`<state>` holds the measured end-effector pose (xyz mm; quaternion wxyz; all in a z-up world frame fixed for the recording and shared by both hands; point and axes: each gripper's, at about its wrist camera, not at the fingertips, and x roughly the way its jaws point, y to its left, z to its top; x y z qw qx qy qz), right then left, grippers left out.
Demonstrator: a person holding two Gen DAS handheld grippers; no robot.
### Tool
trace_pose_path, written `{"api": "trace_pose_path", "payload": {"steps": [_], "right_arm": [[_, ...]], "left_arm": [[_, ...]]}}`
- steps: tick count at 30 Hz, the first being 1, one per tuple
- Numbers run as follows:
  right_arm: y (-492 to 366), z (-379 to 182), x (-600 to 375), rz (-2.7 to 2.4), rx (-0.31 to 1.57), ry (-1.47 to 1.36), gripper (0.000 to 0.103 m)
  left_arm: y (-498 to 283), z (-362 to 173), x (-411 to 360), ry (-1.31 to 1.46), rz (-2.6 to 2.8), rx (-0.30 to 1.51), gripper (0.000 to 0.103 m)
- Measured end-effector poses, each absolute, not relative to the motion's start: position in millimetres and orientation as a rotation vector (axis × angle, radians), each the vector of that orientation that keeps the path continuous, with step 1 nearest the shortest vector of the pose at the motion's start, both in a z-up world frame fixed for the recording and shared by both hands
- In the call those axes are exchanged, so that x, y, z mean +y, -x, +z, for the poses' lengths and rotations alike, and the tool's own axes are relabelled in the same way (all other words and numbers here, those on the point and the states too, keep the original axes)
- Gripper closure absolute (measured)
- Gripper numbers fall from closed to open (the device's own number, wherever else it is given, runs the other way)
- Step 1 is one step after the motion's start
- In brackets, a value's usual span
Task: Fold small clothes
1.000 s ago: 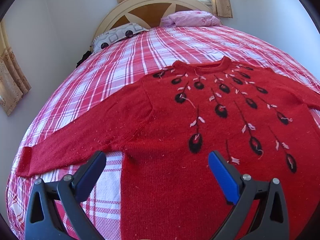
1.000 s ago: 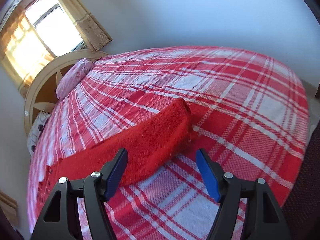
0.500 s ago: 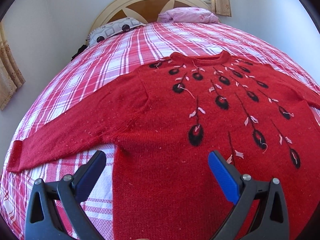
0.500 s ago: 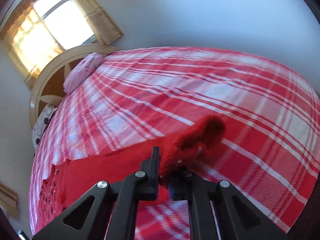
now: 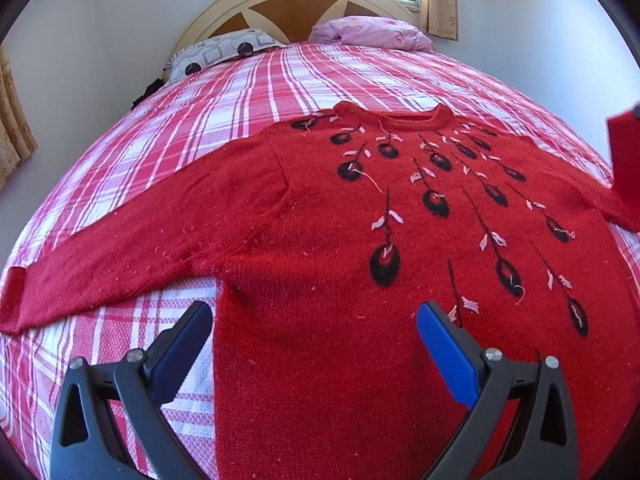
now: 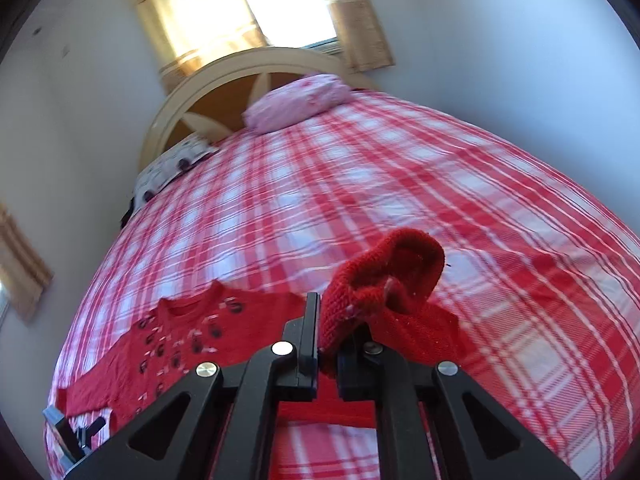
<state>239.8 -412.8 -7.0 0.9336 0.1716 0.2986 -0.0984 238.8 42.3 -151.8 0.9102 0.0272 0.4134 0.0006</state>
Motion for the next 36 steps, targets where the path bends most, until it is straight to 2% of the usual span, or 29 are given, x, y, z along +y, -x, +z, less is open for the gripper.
{"api": "trace_pose_path", "payload": {"steps": [5, 9, 18, 19, 20, 21, 22, 29, 34, 36], "right_arm": [[-273, -19, -334, -0.071, 0.660, -0.240, 0.098], [-291, -52, -279, 0.003, 0.708, -0.161, 0.098], [-305, -122, -241, 0.117, 0.827, -0.104, 0.095], [-304, -127, -240, 0.137, 0.846, -0.103, 0.082], [-301, -128, -240, 0.160, 0.851, -0.098, 0.050], [-297, -128, -239, 0.180, 0.845, -0.098, 0.034], [-287, -123, -240, 0.218, 0.808, -0.108, 0.024], [-243, -101, -286, 0.198, 0.743, -0.202, 0.024], [-202, -99, -325, 0.104, 0.705, -0.200, 0.024], [-188, -102, -335, 0.073, 0.680, -0.195, 0.024]], "left_arm": [[-238, -152, 43, -0.036, -0.020, 0.853, 0.000], [-239, -153, 43, -0.032, -0.030, 0.855, 0.000], [-241, -156, 44, -0.034, -0.022, 0.874, 0.000], [-241, -155, 43, -0.038, -0.025, 0.874, 0.000], [-240, -155, 42, -0.043, -0.032, 0.873, 0.000], [-239, -153, 40, -0.048, -0.040, 0.871, 0.000], [-238, -151, 39, -0.048, -0.049, 0.865, 0.000], [-237, -119, 18, -0.027, -0.141, 0.828, 0.003], [-256, -98, -19, -0.043, -0.249, 0.845, 0.028], [-268, -97, -33, -0.037, -0.270, 0.857, 0.030]]}}
